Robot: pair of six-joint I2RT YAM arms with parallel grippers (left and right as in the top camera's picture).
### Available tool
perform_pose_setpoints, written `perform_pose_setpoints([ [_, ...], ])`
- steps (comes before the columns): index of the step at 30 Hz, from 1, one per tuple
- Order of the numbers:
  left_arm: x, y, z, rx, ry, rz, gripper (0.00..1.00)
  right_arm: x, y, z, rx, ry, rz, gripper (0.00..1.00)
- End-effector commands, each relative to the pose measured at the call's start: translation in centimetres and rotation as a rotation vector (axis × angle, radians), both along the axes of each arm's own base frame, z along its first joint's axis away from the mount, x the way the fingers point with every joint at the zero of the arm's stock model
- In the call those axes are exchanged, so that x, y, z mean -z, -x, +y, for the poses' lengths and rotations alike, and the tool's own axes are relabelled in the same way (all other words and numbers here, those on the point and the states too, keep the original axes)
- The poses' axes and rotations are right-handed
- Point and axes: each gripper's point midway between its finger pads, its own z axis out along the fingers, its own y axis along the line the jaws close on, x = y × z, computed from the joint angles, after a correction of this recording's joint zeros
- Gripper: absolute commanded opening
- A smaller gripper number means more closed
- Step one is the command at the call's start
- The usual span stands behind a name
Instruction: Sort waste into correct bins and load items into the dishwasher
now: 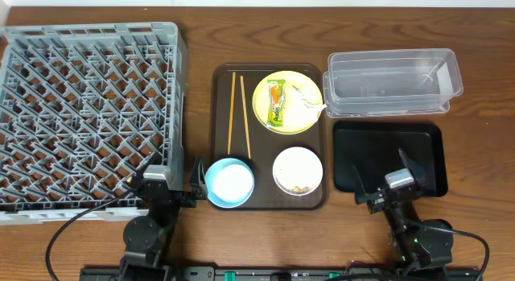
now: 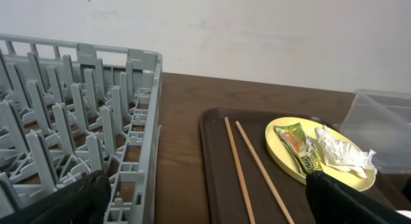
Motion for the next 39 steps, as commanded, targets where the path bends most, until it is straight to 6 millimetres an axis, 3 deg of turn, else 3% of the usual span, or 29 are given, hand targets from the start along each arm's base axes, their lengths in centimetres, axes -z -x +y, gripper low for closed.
perform_pose_setpoints([
  [1, 1.6, 0.0, 0.9, -0.048, -0.023, 0.054, 0.97, 0.2, 0.1, 0.5, -0.025, 0.006, 0.005, 0.99],
  [11, 1.2, 0.1, 0.1, -0.002, -0.014, 0.041, 0.98, -0.3, 0.3, 1.1, -0.065, 0.001, -0.014, 0.99],
  [15, -0.8, 0.1, -1.2, 0.075, 0.004, -0.039, 0.98, -0.6, 0.9, 2.5, -0.153, -0.005, -0.026, 0.99],
  [21, -4.1, 0.3, -1.2, 0.076, 0.016, -0.137, 0.98, -1.6, 1.3, 3.1, -0.187, -0.066, -0.026, 0.99],
  [30, -9.4, 1.3, -1.8, 0.120, 0.028, -0.140, 0.98, -7.3, 2.3, 2.9, -0.190, -0.208, -0.045, 0.99],
  [39, -13.4, 0.5, -3.9, 0.230, 0.024, 0.068, 0.98, -11.0, 1.8, 3.9, -0.220, -0.203, 0.181, 0.99],
])
